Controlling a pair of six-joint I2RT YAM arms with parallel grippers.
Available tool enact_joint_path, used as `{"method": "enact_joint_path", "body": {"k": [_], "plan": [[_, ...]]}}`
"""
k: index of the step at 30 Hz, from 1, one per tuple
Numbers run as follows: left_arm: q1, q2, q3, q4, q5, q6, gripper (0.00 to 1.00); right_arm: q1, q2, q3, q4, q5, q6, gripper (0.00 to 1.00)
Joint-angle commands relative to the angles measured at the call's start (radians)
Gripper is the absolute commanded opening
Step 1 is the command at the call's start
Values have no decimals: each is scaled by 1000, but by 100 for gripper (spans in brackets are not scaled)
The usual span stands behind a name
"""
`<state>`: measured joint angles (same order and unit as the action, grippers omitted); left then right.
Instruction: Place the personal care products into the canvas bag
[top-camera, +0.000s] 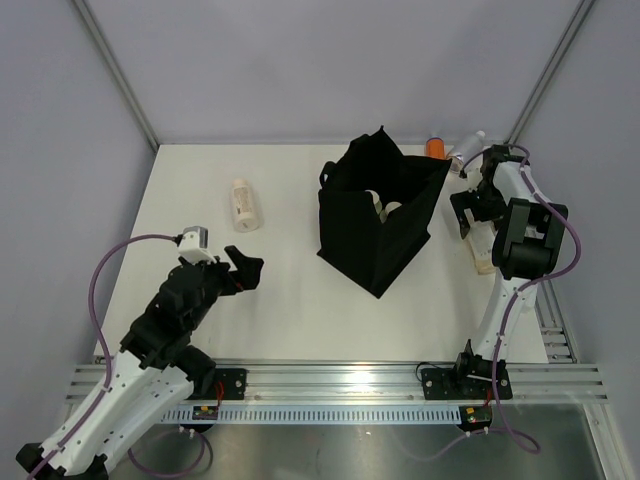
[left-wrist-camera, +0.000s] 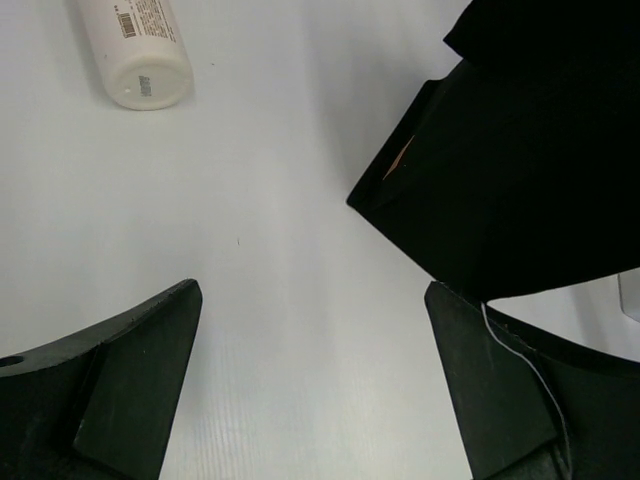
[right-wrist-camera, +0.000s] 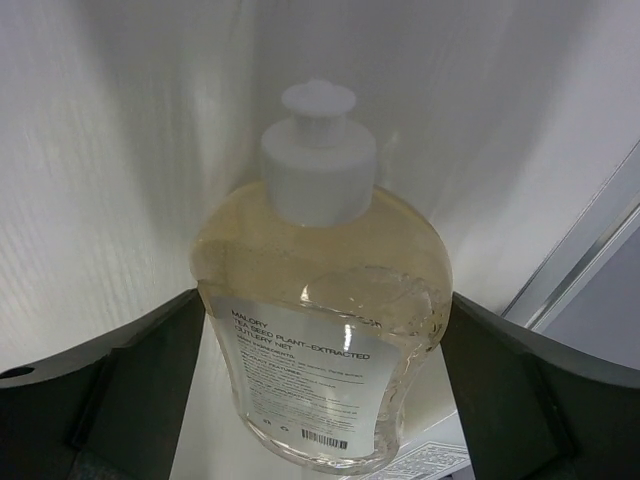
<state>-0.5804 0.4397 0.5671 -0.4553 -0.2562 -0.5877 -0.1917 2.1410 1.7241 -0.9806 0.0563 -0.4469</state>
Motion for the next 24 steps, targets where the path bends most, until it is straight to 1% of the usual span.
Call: {"method": "enact_joint_path", "body": {"k": [1,2,5,6,8,10,14,18,19,21,24], "plan": [[4,-15,-9,29,-21,-21,99,-8,-13,11,-82,-45,-110,99],[4,-16,-9,27,-21,-23,99,-14,-24,23,-95,-131,-119,99],[4,-19,-12,24,-20,-21,99,-46,-42,80,-151,-258,-145,100],[4,-19,-15,23,-21,-21,99,-54,-44,106,-176,-333,-153,100],[4,-24,-18,23,-20,-21,99,-67,-47,118,-188,-378,-173,99],[4,-25,-21,24,-20,-23,99,-66,-49,112,-178,-383,-179,99],[4,-27,-26,18,-25,-20,99,-68,-102,42,-110,-336,-205,100],[4,-32,-35,15,-32,-18,99,-66,-177,-116,-46,-300,-300,99],[4,-32,-38,26,-31,-18,99,-68,-190,-135,-41,-299,-321,99],[4,-29,-45,35,-25,-17,99,-68,-188,-173,-14,-265,-320,99],[4,-7,-42,47,-11,-17,99,-66,-147,-175,-26,-224,-290,100]]}}
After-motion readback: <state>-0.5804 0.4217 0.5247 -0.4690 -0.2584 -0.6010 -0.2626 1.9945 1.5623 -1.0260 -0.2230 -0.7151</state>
